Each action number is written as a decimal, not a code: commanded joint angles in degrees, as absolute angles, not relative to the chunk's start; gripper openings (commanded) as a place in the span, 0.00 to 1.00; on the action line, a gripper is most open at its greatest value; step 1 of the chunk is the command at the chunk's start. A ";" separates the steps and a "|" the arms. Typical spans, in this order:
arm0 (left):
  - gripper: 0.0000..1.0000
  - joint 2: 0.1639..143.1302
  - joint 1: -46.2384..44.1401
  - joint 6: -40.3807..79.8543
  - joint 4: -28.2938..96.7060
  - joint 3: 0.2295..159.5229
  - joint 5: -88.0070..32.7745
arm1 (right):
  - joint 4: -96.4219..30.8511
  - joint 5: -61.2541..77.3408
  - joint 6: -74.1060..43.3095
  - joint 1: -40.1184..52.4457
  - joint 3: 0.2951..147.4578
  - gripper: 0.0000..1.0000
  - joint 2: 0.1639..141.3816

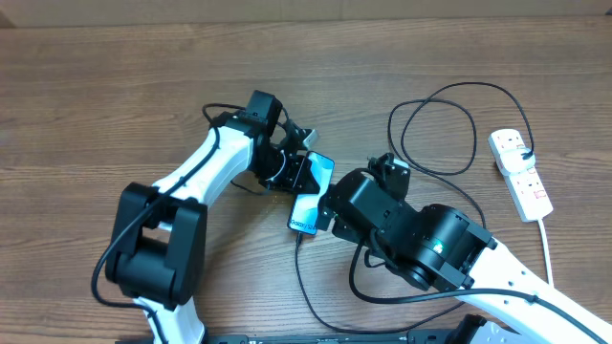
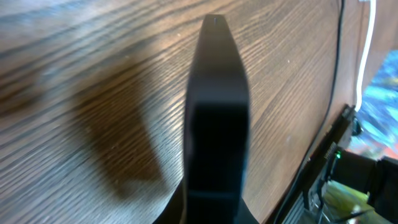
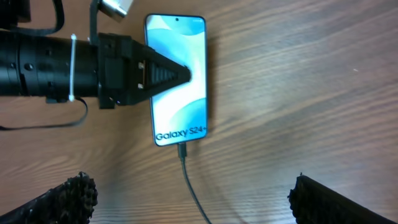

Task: Plug charger to phone and switch on socket
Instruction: 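Lay the phone flat on the table with the left gripper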

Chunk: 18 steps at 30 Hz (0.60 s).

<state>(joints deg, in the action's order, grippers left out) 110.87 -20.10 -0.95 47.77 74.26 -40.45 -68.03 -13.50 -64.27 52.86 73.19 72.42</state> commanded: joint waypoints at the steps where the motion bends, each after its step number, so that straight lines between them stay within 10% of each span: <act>1: 0.04 113.93 -19.09 -4.75 47.53 74.67 -46.59 | -69.52 -13.67 -64.53 52.66 73.56 1.00 71.92; 18: 0.04 117.34 -8.12 6.87 45.15 74.61 -42.39 | -70.85 -13.67 -64.53 52.66 73.56 1.00 71.92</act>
